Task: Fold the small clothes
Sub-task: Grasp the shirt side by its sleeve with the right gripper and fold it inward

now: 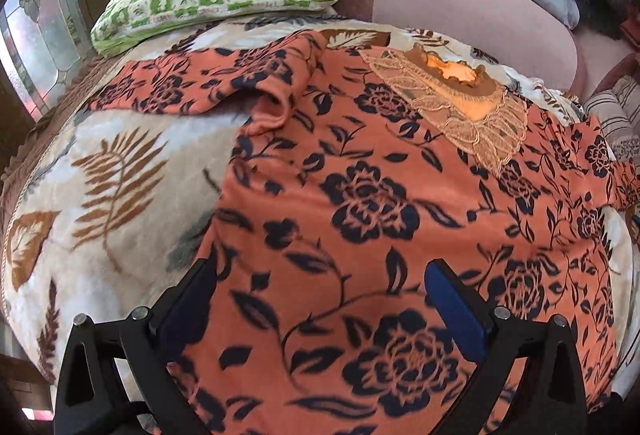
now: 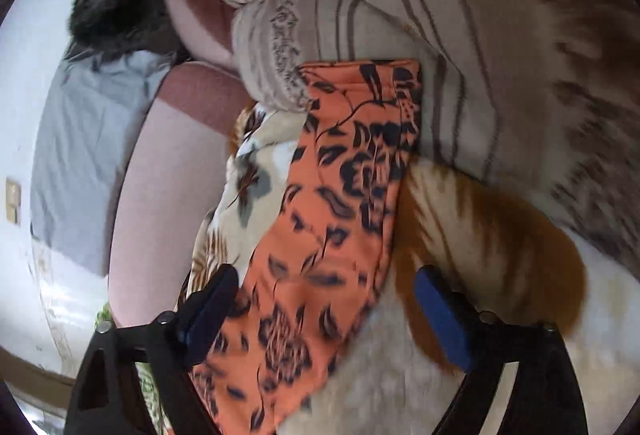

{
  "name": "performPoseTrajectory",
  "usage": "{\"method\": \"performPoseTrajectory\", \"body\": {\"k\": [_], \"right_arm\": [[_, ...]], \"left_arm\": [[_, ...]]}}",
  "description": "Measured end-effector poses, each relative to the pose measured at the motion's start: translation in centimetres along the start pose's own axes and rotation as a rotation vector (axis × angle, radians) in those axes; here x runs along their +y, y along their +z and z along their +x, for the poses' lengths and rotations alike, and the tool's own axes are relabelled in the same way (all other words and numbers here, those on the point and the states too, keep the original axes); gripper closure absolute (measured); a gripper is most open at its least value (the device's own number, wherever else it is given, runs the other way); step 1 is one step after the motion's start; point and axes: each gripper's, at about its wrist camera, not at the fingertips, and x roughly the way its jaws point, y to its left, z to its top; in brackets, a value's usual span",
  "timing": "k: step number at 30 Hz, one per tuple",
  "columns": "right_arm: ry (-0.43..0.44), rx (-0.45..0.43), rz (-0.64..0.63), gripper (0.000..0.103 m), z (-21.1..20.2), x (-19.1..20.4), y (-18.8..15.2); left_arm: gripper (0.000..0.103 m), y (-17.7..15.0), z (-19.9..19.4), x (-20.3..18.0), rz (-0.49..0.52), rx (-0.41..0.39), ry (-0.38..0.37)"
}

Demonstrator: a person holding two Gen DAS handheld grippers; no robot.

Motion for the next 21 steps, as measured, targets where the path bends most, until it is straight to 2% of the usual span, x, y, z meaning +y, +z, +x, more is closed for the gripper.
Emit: {"method": "performPoseTrajectory", "body": {"k": [3,5,7,9,11,14,16,17,18,19,21], "right_arm": [[-0.033,0.001,0.027,0.014,1.9,-0.5,0.8],[-0.018,-0.014,0.042,0.016,2.1,-0.4,0.7],[0.019,0.016,0.031,0.053,2.1,0.4,0.2],[-0.050,-0.011,-0.016,0.054,2.0,1.2,0.0],[-0.104,-0.010,0.033,0.054,2.9,0.6,0.7],[-0.125,-0.016,0.085,0.053,3.9,0.0,1.6],[-0.144,-0.020,0.040,0.056,4.5,0.8,2.0],[-0.148,-0.020,0.024,0.063,4.6,1.0,2.1],[-0.162,-0.022,0.001,0.082,4.7,1.4,2.3],[-0.173,-0.033,-0.016,0.089,4.6,1.9,2.3],[-0.146,-0.084,-0.062,0.093,2.9,3.3,2.0]], "left_arm": [[0.000,0.0,1.4,-0.3,0.008,0.017,-0.005],[0.000,-0.3,2.3,-0.3,0.018,0.037,0.003],[0.000,-0.7,2.9,-0.1,0.015,0.040,0.006],[0.000,-0.8,3.5,0.0,0.009,0.048,0.004],[0.000,-1.0,3.9,-0.1,0.028,0.045,0.015],[0.000,-1.3,4.0,-0.2,0.047,0.034,0.019],[0.000,-1.5,4.1,-0.2,0.049,0.029,0.018],[0.000,-1.6,4.1,-0.2,0.054,0.023,0.017],[0.000,-1.7,4.1,-0.2,0.057,0.020,0.017],[0.000,-1.8,4.1,-0.2,0.059,0.016,0.012],[0.000,-1.7,4.2,0.1,0.050,0.022,-0.005]]}}
